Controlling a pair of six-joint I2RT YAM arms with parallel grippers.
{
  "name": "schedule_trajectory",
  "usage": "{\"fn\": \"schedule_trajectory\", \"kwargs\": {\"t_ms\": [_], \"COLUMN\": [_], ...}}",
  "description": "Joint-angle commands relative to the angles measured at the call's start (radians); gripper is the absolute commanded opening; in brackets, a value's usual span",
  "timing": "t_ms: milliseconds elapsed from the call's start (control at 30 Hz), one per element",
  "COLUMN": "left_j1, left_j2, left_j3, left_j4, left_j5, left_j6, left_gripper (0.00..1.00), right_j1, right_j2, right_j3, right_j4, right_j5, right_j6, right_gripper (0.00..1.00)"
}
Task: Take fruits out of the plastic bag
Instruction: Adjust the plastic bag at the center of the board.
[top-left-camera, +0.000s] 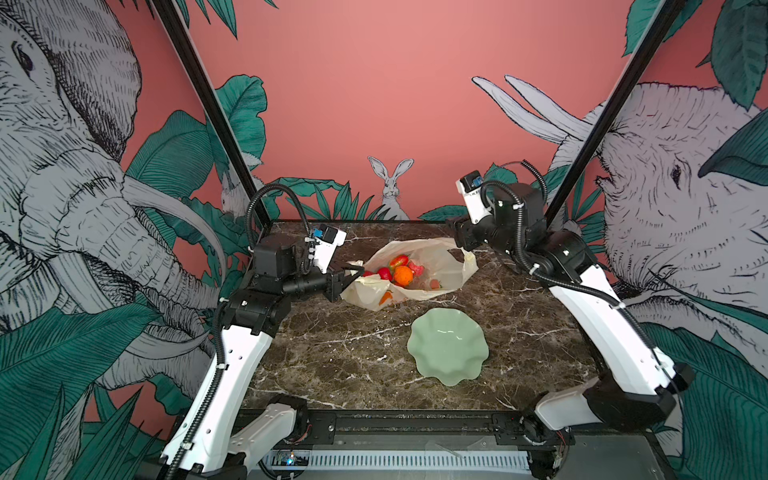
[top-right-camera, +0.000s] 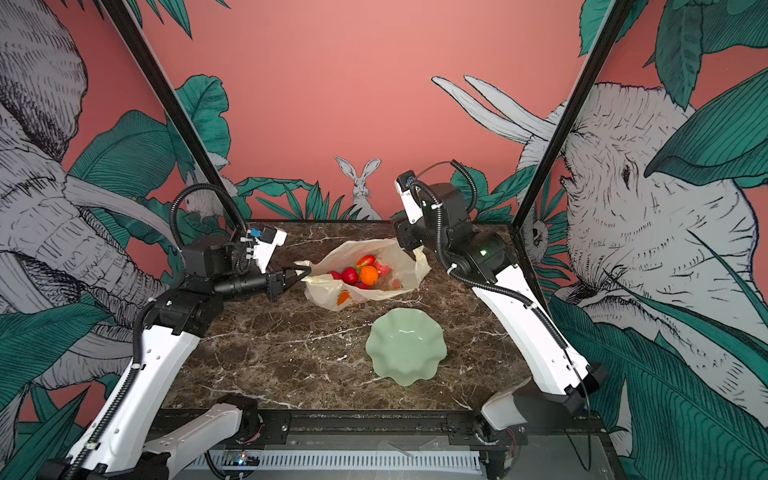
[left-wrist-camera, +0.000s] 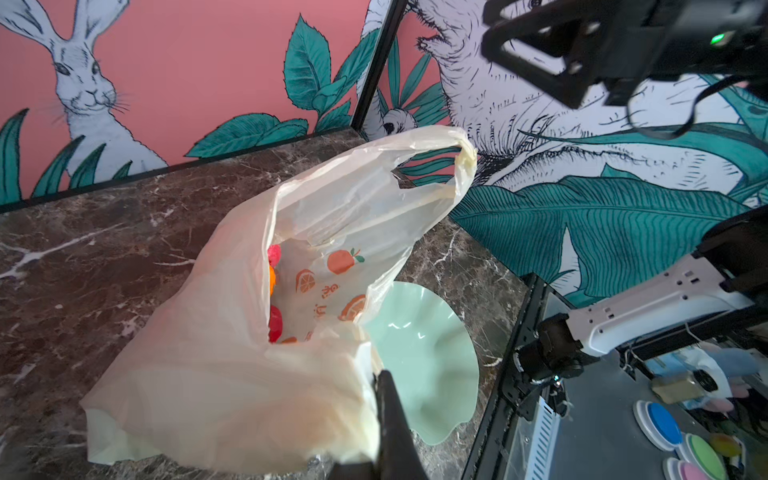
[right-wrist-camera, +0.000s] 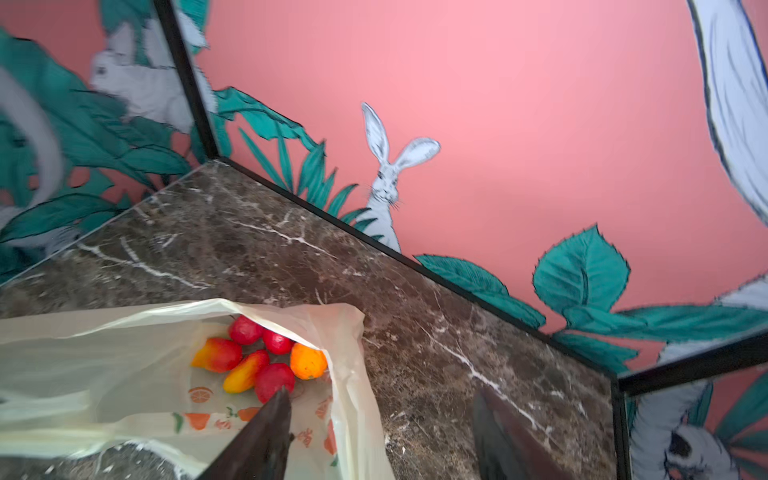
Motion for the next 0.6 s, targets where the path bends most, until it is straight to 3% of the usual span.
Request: {"fn": "schedule_trajectory", "kwargs": {"t_ms": [0, 167, 367, 567], "left_j1": [0.0, -0.001, -0.001, -0.001], "left_j2": [0.0, -0.038, -0.06, -0.057], "left_j3": [-0.049, -0.109, -0.093, -0.064], "left_j4": [-0.084, -0.164, -0.271, -0.33], "left_j5": [0.048, 0.087, 0.114, 0.137], "left_j6": [0.039, 0.091, 0.164, 0.192], "left_gripper": [0.0, 0.0, 0.0, 0.0], "right_j1": [0.083, 0.156, 0.161, 0.163], "right_j2": [-0.007, -0.028, 0.042, 0.101], "right_j3": [0.007, -0.161, -0.266, -0.34], "right_j4": [-0.086, -0.062, -0.008, 0.097], "right_j5": [-0.012, -0.261, -0.391, -0.486], "right_j6": [-0.123, -0.231, -0.34, -0.414], "right_gripper": [0.69, 0.53, 0.24, 0.23]}}
